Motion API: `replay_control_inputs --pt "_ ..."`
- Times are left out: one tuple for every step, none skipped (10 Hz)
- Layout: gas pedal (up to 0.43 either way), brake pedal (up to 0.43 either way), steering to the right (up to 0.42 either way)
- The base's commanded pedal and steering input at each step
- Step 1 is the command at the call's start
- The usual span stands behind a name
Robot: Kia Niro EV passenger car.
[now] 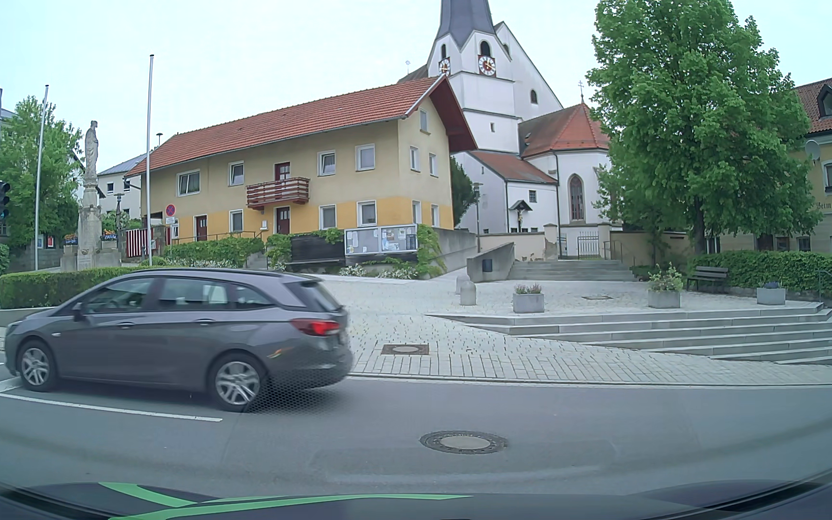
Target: Follow the waypoints while adhering to traffic rules and regulations
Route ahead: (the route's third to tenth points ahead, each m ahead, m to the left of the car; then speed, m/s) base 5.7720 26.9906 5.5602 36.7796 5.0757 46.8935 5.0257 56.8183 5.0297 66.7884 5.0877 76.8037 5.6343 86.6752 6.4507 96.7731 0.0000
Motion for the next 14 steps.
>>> replay_control_inputs --pt "0.0 0.287 0.004" --pt "0.0 0.287 0.004" --pt "0.0 0.287 0.004" --pt "0.0 0.287 0.004" --pt "0.0 0.287 0.004" --pt "0.0 0.287 0.004" --pt "0.0 0.287 0.004" --pt "0.0 0.287 0.004" --pt "0.0 0.287 0.004" --pt "0.0 0.287 0.004" --pt "0.0 0.287 0.004" --pt "0.0 0.287 0.004" --pt "0.0 0.287 0.004" --pt "0.0 0.28 0.004"
